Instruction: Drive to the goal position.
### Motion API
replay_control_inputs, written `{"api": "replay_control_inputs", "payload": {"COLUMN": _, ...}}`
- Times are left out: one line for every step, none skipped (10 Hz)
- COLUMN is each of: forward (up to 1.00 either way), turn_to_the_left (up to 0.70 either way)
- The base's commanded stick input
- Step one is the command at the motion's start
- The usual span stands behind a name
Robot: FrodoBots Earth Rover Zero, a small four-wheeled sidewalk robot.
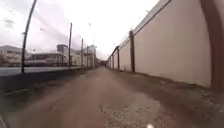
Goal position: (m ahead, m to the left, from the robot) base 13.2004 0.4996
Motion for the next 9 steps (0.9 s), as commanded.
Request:
{"api": "replay_control_inputs", "payload": {"forward": 0.7, "turn_to_the_left": 0.0}}
{"api": "replay_control_inputs", "payload": {"forward": 0.7, "turn_to_the_left": 0.0}}
{"api": "replay_control_inputs", "payload": {"forward": 0.7, "turn_to_the_left": 0.0}}
{"api": "replay_control_inputs", "payload": {"forward": 0.7, "turn_to_the_left": 0.0}}
{"api": "replay_control_inputs", "payload": {"forward": 0.7, "turn_to_the_left": 0.0}}
{"api": "replay_control_inputs", "payload": {"forward": 0.7, "turn_to_the_left": 0.0}}
{"api": "replay_control_inputs", "payload": {"forward": 0.7, "turn_to_the_left": 0.0}}
{"api": "replay_control_inputs", "payload": {"forward": 0.7, "turn_to_the_left": 0.0}}
{"api": "replay_control_inputs", "payload": {"forward": 0.7, "turn_to_the_left": 0.0}}
